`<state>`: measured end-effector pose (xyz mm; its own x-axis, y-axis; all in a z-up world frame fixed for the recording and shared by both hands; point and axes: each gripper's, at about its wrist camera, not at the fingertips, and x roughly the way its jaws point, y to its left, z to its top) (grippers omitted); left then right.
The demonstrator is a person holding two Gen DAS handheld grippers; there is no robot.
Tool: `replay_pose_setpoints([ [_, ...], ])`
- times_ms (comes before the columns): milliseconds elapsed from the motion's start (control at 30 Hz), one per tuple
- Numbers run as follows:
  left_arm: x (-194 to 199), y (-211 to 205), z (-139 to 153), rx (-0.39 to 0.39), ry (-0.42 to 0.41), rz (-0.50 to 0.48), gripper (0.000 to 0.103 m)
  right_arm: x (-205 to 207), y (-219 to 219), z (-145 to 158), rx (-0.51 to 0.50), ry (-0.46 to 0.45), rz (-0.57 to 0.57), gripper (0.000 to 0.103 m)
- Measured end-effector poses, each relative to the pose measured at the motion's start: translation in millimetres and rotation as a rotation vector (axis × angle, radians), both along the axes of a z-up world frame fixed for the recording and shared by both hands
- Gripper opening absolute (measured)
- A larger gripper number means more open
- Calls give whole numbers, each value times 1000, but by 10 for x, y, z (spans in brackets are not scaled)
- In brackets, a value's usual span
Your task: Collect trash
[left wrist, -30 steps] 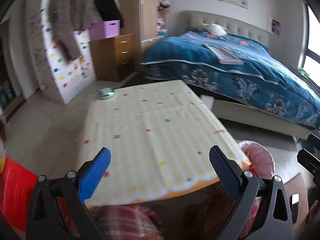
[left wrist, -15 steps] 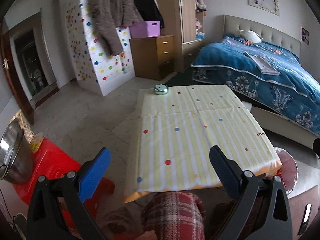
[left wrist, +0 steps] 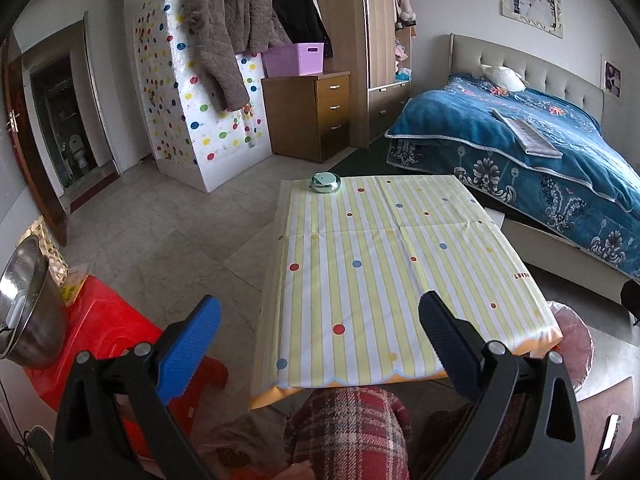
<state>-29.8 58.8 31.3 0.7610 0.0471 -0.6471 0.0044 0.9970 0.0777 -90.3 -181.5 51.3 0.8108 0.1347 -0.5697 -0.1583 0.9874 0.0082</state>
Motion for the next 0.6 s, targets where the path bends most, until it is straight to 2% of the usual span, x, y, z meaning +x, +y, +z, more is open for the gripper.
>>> replay_pose_setpoints([
  [600, 2, -9, 0, -1, 0, 2, 96, -22, -131, -32, 7, 7, -5, 94],
])
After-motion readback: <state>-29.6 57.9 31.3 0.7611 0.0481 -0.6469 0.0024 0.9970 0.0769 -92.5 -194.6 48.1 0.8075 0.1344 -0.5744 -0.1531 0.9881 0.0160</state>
